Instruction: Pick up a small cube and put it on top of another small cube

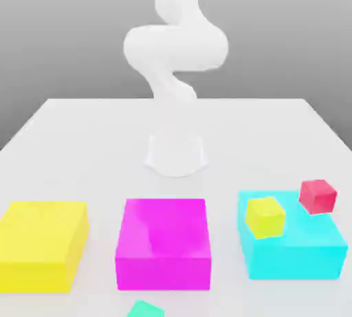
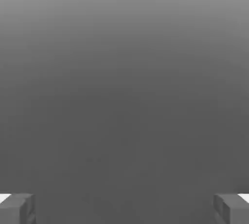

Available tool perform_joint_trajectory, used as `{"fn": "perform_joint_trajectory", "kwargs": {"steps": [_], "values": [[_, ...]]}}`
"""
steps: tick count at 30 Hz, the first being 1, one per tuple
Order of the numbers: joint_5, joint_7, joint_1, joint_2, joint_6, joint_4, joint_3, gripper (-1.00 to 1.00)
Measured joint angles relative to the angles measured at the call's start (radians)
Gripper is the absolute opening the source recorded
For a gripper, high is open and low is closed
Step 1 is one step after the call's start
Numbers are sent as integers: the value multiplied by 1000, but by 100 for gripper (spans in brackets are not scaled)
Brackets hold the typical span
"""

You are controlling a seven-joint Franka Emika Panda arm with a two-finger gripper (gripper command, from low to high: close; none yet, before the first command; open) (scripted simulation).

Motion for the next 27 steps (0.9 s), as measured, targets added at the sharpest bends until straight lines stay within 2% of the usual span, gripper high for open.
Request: {"fn": "perform_joint_trajectory", "kwargs": {"steps": [18,27], "values": [[-55,230,-90,659,200,1,29,0],[-31,307,-103,983,301,2,19,0]]}}
